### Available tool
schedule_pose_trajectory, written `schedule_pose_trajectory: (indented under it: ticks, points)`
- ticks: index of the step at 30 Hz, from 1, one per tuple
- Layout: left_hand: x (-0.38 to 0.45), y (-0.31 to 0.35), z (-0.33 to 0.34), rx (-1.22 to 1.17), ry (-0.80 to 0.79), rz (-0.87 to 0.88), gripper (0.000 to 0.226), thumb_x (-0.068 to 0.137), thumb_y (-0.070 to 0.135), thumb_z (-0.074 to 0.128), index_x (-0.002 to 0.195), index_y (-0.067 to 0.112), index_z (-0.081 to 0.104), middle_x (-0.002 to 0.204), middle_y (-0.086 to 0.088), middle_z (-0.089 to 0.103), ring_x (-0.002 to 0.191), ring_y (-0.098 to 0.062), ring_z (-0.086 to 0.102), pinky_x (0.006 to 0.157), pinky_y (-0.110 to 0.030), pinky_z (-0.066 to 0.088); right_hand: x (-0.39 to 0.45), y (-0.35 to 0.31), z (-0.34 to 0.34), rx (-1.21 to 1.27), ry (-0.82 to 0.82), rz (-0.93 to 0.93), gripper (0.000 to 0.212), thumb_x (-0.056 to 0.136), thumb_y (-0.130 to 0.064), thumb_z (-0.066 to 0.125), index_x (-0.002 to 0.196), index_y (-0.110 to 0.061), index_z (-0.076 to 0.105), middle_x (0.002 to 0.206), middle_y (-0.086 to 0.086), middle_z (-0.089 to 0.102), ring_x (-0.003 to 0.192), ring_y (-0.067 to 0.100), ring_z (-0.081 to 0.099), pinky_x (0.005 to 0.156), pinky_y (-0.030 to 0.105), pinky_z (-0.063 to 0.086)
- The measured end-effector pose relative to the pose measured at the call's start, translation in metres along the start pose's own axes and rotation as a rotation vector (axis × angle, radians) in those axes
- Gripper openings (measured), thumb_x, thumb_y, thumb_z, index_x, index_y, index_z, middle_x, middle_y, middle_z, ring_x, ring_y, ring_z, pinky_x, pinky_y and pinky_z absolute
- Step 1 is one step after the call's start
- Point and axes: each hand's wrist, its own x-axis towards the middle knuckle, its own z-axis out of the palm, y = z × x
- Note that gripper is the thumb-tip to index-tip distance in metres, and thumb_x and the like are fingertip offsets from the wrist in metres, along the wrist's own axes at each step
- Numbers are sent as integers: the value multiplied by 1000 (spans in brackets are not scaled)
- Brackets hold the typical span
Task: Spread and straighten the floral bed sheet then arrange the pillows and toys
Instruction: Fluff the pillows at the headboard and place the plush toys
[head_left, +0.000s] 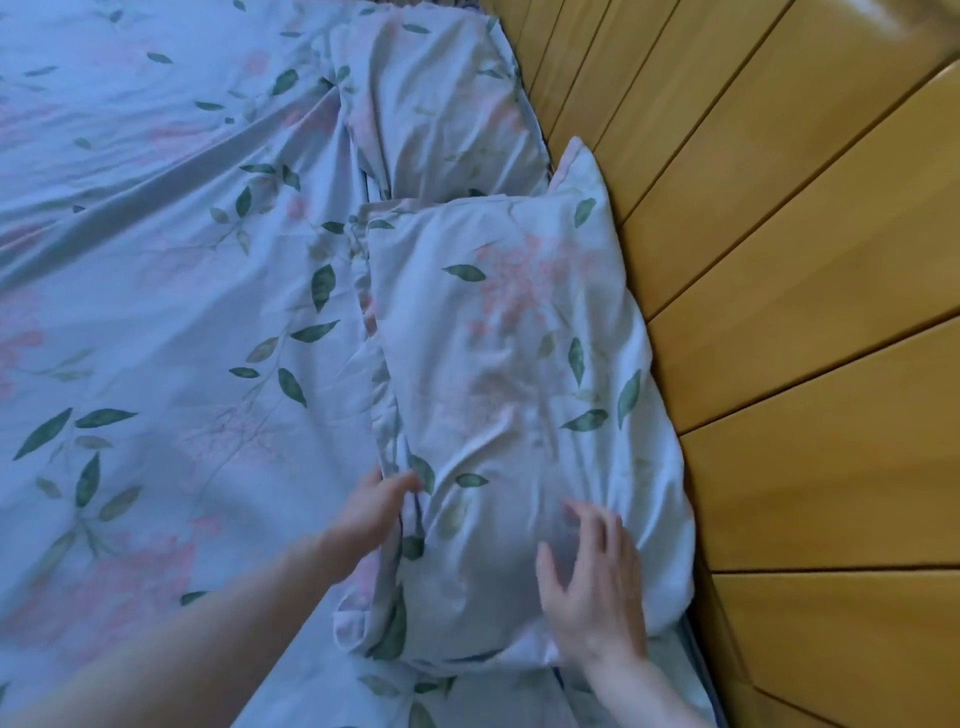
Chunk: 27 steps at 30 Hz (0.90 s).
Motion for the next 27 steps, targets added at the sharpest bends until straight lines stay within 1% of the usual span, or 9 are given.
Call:
schedule_pose_trajectory:
  ticks: [3, 6, 9, 11, 13, 16, 19, 23, 27]
  points:
    - [19, 37, 10, -164, 36, 107, 46, 86, 45, 71, 127, 31, 56, 119, 9, 61, 109, -20, 59, 96, -40, 45, 64, -35, -22, 143, 171, -150, 56, 95, -46, 48, 147, -25, 43, 149, -1, 42, 136, 21, 41, 109, 39, 37]
    - [26, 47, 22, -232, 38, 172, 49, 87, 46, 76, 130, 27, 62, 121, 11, 70, 110, -16, 66, 103, -40, 50, 123, -65, -21, 63, 156, -265, 63, 98, -49, 43, 157, -31, 29, 165, -1, 22, 150, 21, 23, 120, 41, 22]
    - [29, 43, 26, -277, 57, 170, 39, 90, 27, 78, 126, 18, 66, 113, -1, 76, 100, -24, 74, 94, -44, 59, 135, -40, -4, -144, -45, -19, 69, 102, -58, 29, 162, -29, 13, 171, 0, 2, 156, 25, 1, 126, 50, 7]
    - [30, 41, 24, -268, 20, 146, 36, 91, 20, 77, 125, 16, 64, 109, -5, 76, 93, -25, 75, 80, -38, 62, 106, -21, 14, -266, -157, 205, 74, 102, -62, 17, 163, -24, -1, 171, 4, -9, 156, 30, -11, 125, 54, 0]
    - [29, 39, 20, -212, -1, 131, 31, 94, 16, 73, 124, 16, 64, 104, -4, 76, 87, -22, 75, 68, -31, 61, 66, -20, 34, -306, -223, 253, 77, 101, -61, 11, 162, -19, -10, 169, 9, -17, 154, 36, -17, 124, 57, -4]
    - [33, 33, 18, -191, -2, 118, 29, 97, 14, 69, 125, 15, 65, 106, -7, 76, 90, -25, 74, 71, -33, 61, 47, -42, 38, -121, -239, 55, 75, 98, -56, 20, 162, -25, -2, 170, -1, -12, 155, 28, -13, 124, 56, -4]
    - [36, 31, 17, -185, -36, 116, 28, 97, 16, 69, 124, 19, 66, 106, -5, 77, 92, -26, 76, 76, -36, 62, 94, -50, 13, -26, -48, -210, 63, 99, -51, 30, 159, -37, 19, 169, -11, 6, 156, 14, 2, 126, 51, 1]
    - [44, 32, 9, -139, -108, 98, 28, 97, 23, 69, 124, 26, 64, 103, -1, 79, 90, -26, 77, 79, -41, 63, 124, -21, 4, -191, -153, 194, 70, 104, -57, 20, 163, -24, 3, 171, 2, -6, 157, 21, -7, 126, 51, 0]
    - [45, 35, 10, -125, -142, 94, 32, 97, 33, 68, 128, 32, 58, 111, 4, 75, 94, -23, 75, 76, -38, 62, 60, -23, 34, -192, -267, 40, 73, 101, -57, 18, 163, -23, 2, 171, 1, -6, 157, 20, -7, 127, 49, -1]
